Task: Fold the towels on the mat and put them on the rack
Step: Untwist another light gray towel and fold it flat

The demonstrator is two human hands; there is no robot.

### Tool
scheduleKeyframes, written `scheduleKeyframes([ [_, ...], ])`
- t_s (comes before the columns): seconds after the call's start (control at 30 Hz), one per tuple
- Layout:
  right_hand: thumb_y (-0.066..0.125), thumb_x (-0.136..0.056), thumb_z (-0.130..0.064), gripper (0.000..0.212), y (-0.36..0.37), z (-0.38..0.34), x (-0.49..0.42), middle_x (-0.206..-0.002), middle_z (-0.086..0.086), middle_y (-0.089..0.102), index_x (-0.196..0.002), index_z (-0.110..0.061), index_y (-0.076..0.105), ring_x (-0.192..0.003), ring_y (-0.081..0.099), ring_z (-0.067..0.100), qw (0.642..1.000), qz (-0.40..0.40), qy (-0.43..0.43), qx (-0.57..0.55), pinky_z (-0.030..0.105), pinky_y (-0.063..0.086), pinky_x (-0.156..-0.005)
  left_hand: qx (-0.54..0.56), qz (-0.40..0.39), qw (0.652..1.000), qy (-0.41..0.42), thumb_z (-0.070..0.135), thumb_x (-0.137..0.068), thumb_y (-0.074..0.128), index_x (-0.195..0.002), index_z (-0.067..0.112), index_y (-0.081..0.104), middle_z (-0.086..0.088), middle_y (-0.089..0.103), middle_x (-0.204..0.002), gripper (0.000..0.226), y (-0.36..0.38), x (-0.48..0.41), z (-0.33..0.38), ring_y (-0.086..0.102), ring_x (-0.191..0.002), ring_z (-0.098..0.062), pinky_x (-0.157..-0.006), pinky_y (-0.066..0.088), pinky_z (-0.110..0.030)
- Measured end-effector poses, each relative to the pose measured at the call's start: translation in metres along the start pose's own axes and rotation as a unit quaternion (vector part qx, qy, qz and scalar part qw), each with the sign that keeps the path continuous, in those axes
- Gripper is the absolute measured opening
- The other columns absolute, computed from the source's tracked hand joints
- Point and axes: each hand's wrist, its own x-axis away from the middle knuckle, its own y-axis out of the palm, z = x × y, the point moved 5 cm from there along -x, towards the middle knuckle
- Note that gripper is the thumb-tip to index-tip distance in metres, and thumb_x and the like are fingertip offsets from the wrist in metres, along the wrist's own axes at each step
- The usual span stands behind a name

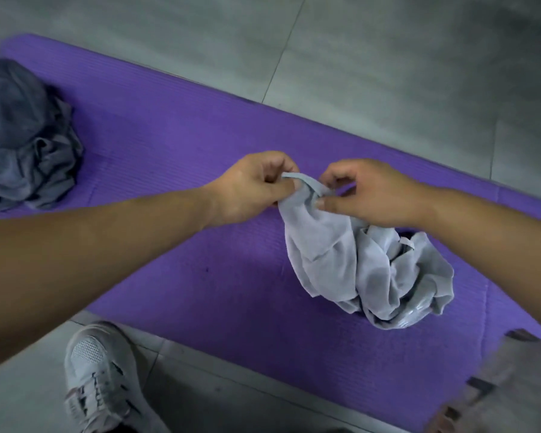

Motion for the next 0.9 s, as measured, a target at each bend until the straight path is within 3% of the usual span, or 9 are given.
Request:
scheduleKeyframes([
  [0.1,0.075,-0.085,-0.037,0.018,-0.005,-0.015,-0.002,-0.081,-0.006,0.07,-0.087,-0.022,0.065,-0.074,0.063,0.014,0.996,0.002,0.022,-0.086,0.039,0.05,-0.075,0.011,0.026,1.0,0.011,0.017,-0.096,0.068,-0.087,0.013,0.064,-0.009,0.06,-0.081,0.01,-0.019,0.01,0.01,0.055,-0.075,-0.016,-0.069,0.049,-0.026],
  [0.2,0.065,-0.095,-0.024,0.007,0.001,-0.031,-0.004,-0.072,-0.001,0.063,-0.092,-0.017,0.065,-0.068,0.054,0.014,0.991,0.011,0.028,-0.132,0.039,0.043,-0.069,-0.005,0.076,0.997,0.008,0.025,-0.096,0.069,-0.084,0.017,0.068,-0.002,0.057,-0.07,0.014,-0.04,0.023,0.012,0.052,-0.064,-0.014,-0.062,0.049,-0.027],
  [0.33,0.064,-0.097,-0.033,0.014,0.013,-0.054,-0.005,-0.074,-0.002,0.06,-0.091,-0.021,0.069,-0.068,0.052,0.013,0.993,0.02,0.008,-0.114,0.039,0.044,-0.068,0.042,0.108,0.993,-0.03,0.022,-0.101,0.061,-0.091,0.012,0.071,-0.003,0.065,-0.064,0.017,-0.055,0.04,0.009,0.061,-0.056,-0.015,-0.056,0.055,-0.027],
  [0.43,0.067,-0.096,-0.03,0.011,0.034,-0.069,-0.003,-0.077,-0.002,0.063,-0.092,-0.02,0.071,-0.071,0.054,0.011,0.991,-0.017,-0.013,-0.132,0.035,0.046,-0.068,0.112,0.085,0.987,-0.078,0.022,-0.102,0.059,-0.103,0.008,0.069,-0.013,0.075,-0.091,0.018,-0.057,0.053,0.002,0.074,-0.081,-0.02,-0.075,0.061,-0.034],
  [0.53,0.063,-0.098,-0.017,0.014,0.071,-0.07,0.003,-0.086,0.004,0.069,-0.108,-0.013,0.072,-0.077,0.063,0.012,0.955,-0.116,0.056,-0.267,0.024,0.053,-0.069,0.129,0.09,0.978,-0.138,0.031,-0.095,0.069,-0.107,-0.003,0.067,-0.015,0.075,-0.101,0.036,-0.057,0.068,-0.018,0.074,-0.094,-0.025,-0.086,0.062,-0.041],
  [0.63,0.061,-0.098,-0.014,0.016,0.096,-0.052,-0.005,-0.096,0.007,0.075,-0.11,-0.014,0.071,-0.086,0.071,0.016,0.92,-0.175,0.139,-0.322,0.03,0.059,-0.08,0.116,0.152,0.962,-0.196,0.027,-0.085,0.08,-0.092,0.0,0.065,-0.022,0.072,-0.091,0.032,-0.058,0.089,-0.051,0.073,-0.082,-0.026,-0.078,0.064,-0.042],
  [0.7,0.061,-0.099,-0.015,0.012,0.101,-0.027,-0.024,-0.105,0.017,0.075,-0.106,-0.012,0.07,-0.087,0.072,0.02,0.932,-0.111,0.181,-0.294,0.039,0.06,-0.087,0.113,0.189,0.949,-0.225,0.013,-0.082,0.082,-0.086,0.008,0.057,-0.021,0.063,-0.088,0.026,-0.055,0.105,-0.078,0.067,-0.073,-0.022,-0.076,0.063,-0.044],
  [0.77,0.065,-0.098,-0.018,0.007,0.103,-0.004,-0.046,-0.109,0.02,0.073,-0.099,-0.014,0.07,-0.091,0.072,0.021,0.952,-0.036,0.198,-0.229,0.04,0.06,-0.088,0.153,0.205,0.93,-0.266,0.006,-0.08,0.083,-0.099,0.009,0.053,-0.019,0.06,-0.097,0.036,-0.047,0.12,-0.106,0.064,-0.077,-0.022,-0.075,0.063,-0.046],
  [0.9,0.075,-0.089,-0.03,0.005,0.11,0.021,-0.087,-0.093,-0.004,0.076,-0.084,-0.029,0.075,-0.095,0.071,0.014,0.984,0.022,0.137,-0.114,0.043,0.056,-0.096,0.246,0.188,0.89,-0.335,0.009,-0.076,0.087,-0.115,0.003,0.061,-0.015,0.066,-0.107,0.047,-0.024,0.14,-0.149,0.068,-0.088,-0.021,-0.075,0.063,-0.039],
])
